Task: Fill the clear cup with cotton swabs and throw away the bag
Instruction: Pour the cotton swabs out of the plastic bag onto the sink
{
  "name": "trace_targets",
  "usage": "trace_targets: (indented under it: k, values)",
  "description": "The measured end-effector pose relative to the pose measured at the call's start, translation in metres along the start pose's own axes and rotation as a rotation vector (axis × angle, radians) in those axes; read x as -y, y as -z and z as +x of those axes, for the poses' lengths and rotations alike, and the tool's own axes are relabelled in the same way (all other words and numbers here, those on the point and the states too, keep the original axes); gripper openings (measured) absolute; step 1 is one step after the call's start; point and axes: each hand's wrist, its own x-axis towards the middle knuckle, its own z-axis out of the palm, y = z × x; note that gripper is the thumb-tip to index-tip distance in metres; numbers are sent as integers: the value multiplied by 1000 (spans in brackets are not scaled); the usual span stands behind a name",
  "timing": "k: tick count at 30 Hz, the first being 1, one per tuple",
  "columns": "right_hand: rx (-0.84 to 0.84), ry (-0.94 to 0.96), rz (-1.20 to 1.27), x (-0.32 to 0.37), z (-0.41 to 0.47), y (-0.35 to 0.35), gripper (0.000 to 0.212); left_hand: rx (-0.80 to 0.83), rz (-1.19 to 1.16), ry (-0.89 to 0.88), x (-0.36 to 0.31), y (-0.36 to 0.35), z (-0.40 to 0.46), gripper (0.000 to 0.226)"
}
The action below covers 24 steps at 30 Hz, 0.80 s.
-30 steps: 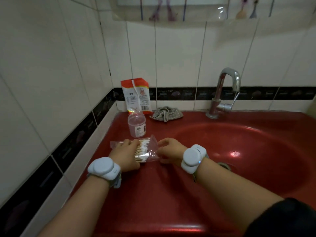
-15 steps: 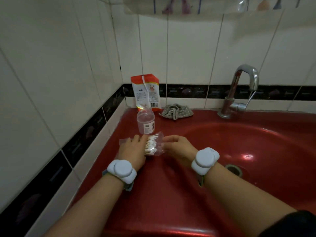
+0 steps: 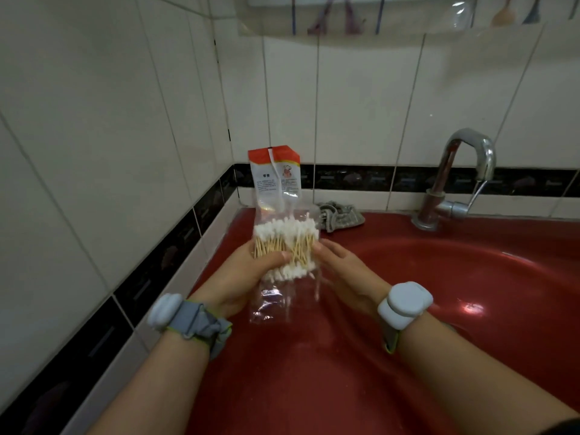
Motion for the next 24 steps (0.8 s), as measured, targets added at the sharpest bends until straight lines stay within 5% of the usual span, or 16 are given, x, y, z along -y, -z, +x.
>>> trace_targets:
  k: [3,7,11,14,18,24]
  values:
    - [202,-30,76,0,-1,2,85,154,-214,105,1,-1,-3,35]
    - [347,-95,150,0,-3,2,58,137,-202,154,9,-5,0,35]
    - [190,-75,182,7,-5,-7,34,-174,34,52,17,-13,5,43]
    - [20,-44,178,6,-4,-13,18,-405,471,-128,24,-15,7,52]
    - [-131,-29,285,1,1,-18,34,-402,820,-408,30,-23,-1,44]
    - [-38,-53,323,2,-4,-17,33,-293,883,-421,32,-24,-4,53]
